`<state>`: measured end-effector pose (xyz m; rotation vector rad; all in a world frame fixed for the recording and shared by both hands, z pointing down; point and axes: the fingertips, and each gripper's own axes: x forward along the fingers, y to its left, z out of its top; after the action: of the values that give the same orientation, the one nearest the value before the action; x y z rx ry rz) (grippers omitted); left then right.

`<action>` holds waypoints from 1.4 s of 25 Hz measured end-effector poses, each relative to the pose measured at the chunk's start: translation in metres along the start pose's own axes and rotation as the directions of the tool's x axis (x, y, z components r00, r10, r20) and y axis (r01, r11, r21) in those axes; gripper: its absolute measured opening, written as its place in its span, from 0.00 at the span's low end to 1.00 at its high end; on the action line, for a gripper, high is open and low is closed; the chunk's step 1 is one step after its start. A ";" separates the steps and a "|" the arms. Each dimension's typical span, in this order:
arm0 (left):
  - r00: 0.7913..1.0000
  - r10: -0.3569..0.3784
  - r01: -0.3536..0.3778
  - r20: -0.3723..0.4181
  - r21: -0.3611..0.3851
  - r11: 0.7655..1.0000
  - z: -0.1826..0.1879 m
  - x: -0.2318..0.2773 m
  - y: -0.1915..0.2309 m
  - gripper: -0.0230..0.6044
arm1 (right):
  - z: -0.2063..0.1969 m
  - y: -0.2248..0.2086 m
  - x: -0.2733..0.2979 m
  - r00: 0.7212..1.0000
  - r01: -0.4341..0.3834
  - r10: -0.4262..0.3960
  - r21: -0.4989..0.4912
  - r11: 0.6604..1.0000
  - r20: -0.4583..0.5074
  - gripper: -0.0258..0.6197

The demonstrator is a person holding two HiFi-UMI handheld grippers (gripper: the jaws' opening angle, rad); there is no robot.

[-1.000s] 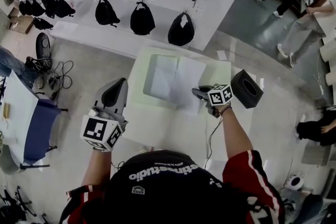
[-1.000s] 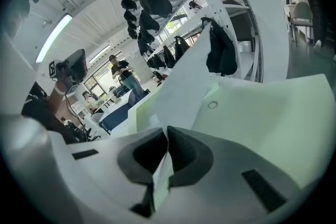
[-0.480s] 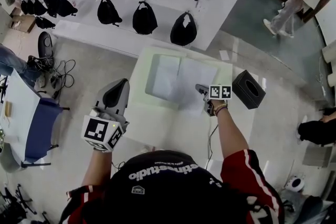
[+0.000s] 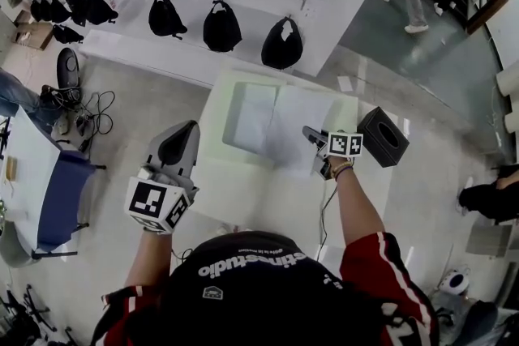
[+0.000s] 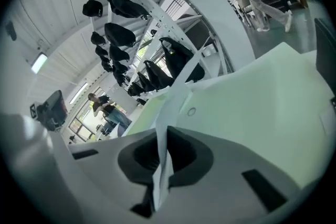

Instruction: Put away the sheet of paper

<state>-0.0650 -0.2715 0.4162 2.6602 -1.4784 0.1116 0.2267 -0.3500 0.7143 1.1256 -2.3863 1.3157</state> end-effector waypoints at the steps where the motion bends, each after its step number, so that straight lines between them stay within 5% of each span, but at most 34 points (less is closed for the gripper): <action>1: 1.000 -0.003 0.003 0.002 0.000 1.000 -0.001 0.000 -0.001 0.04 | -0.001 0.004 -0.001 1.000 -0.024 0.024 -0.001 1.000 -0.005 0.04; 11: 1.000 -0.003 0.003 0.002 0.009 1.000 0.003 -0.003 -0.003 0.04 | -0.008 0.010 0.017 0.998 -0.057 0.059 0.060 0.997 -0.033 0.04; 21: 1.000 0.025 -0.025 -0.003 0.017 1.000 0.003 -0.010 0.005 0.04 | -0.004 -0.010 0.043 1.000 0.023 -0.019 0.208 0.978 -0.022 0.04; 35: 0.997 0.082 -0.082 -0.005 -0.001 0.997 0.000 -0.019 0.023 0.04 | 0.001 0.025 0.090 0.998 -0.004 0.013 0.158 0.987 -0.057 0.04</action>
<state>-0.0948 -0.2672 0.4152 2.5966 -1.5856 0.1226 0.1466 -0.3900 0.7419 1.1013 -2.2823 1.5418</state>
